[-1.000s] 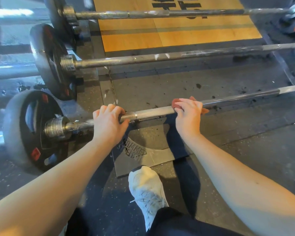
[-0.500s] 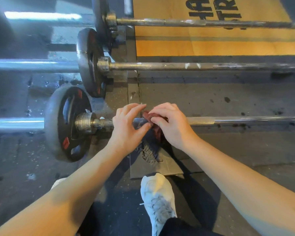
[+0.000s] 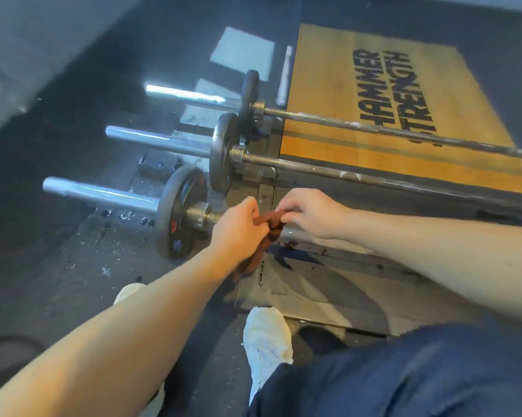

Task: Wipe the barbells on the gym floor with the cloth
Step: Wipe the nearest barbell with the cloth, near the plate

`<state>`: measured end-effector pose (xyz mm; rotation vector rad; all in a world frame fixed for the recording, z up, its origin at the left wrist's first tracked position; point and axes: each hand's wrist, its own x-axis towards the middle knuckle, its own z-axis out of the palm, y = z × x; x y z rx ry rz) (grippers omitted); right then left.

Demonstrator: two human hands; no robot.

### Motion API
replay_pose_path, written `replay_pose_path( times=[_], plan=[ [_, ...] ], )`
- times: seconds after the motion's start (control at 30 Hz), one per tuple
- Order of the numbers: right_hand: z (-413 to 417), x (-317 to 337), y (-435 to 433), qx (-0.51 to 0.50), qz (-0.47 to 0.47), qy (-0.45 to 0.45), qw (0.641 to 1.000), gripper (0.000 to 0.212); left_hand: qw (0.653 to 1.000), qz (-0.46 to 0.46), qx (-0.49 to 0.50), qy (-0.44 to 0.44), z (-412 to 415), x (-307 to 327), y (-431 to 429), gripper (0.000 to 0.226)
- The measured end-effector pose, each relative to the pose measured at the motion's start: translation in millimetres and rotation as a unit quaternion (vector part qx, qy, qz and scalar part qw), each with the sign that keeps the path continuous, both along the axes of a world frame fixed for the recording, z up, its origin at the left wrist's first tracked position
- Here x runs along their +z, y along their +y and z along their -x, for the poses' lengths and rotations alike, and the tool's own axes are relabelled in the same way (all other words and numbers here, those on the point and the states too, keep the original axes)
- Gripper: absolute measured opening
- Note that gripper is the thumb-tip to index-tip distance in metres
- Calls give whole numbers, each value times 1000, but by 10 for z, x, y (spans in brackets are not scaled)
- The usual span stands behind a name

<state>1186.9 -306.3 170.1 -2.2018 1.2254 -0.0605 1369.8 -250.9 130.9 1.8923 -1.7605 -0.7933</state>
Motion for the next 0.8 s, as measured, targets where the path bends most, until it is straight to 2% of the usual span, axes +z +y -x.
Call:
replay_pose_path(
  times=[0.13, 0.2, 0.4, 0.6, 0.7, 0.8],
  plan=[
    [-53, 321, 120, 4, 4, 91, 996, 26, 998, 2, 46, -42, -5, 146, 172, 10],
    [0, 388, 152, -7, 14, 128, 992, 34, 996, -3, 72, -59, -54, 135, 225, 10],
    [334, 149, 132, -6, -6, 179, 984, 37, 983, -15, 176, -56, -309, -98, 152, 6],
    [773, -681, -92, -34, 2, 162, 986, 42, 953, 18, 289, 89, -333, -537, -181, 11],
    [792, -1091, -172, -72, 38, 115, 990, 39, 958, 32, 281, 55, -164, -796, -296, 15],
    [718, -1356, -136, -90, 103, 97, 986, 28, 975, 49, 217, -9, -17, -957, -297, 22]
  ],
)
